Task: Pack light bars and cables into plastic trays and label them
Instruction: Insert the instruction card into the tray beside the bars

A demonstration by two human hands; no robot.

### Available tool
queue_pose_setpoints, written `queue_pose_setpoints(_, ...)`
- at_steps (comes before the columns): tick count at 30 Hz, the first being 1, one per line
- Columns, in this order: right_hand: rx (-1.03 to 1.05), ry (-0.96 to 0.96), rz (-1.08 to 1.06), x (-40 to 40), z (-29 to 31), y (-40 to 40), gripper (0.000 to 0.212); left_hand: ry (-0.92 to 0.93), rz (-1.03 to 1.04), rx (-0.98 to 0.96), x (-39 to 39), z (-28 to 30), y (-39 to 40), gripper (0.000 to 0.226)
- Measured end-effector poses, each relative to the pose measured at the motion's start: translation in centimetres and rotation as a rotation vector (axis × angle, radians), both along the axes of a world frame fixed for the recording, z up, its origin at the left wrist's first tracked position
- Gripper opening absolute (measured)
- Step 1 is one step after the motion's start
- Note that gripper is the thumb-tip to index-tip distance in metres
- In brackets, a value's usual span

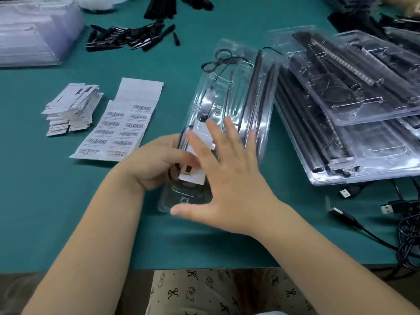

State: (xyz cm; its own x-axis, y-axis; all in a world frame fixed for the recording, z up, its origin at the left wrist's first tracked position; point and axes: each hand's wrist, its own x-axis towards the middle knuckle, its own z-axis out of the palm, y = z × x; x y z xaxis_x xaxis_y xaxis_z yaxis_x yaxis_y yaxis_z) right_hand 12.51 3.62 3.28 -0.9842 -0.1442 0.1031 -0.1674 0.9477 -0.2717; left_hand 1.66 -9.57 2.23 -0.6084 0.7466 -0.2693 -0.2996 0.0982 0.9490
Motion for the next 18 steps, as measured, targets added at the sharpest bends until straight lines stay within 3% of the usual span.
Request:
queue_pose_setpoints(4, -0.013, -0.041, 0.027, -0.6, -0.8, -1.1, 0.116, 0.007, 0.052, 0.029, 0.8, -0.6, 0.9, 0.025)
queue_pose_setpoints(8, -0.102, -0.034, 0.039, -0.9, -0.9, -0.8, 0.120, -0.032, 0.047, 0.066, 0.3, -0.7, 0.4, 0.013)
queue_pose_setpoints(11, -0.124, -0.015, 0.053, -0.7, -0.9, -0.7, 0.122, -0.243, 0.013, 0.177, -0.6, -0.6, -0.5, 0.026)
queue_pose_setpoints(15, -0.351, 0.000, 0.047, -0.3, -0.9, 0.1, 0.103, -0.438, 0.007, 0.314, -0.8, -0.4, -0.3, 0.040)
queue_pose_setpoints(18, -0.371, 0.033, 0.045, -0.1, -1.1, 0.3, 0.085, -0.457, 0.019, 0.319, -0.6, -0.3, -0.1, 0.039)
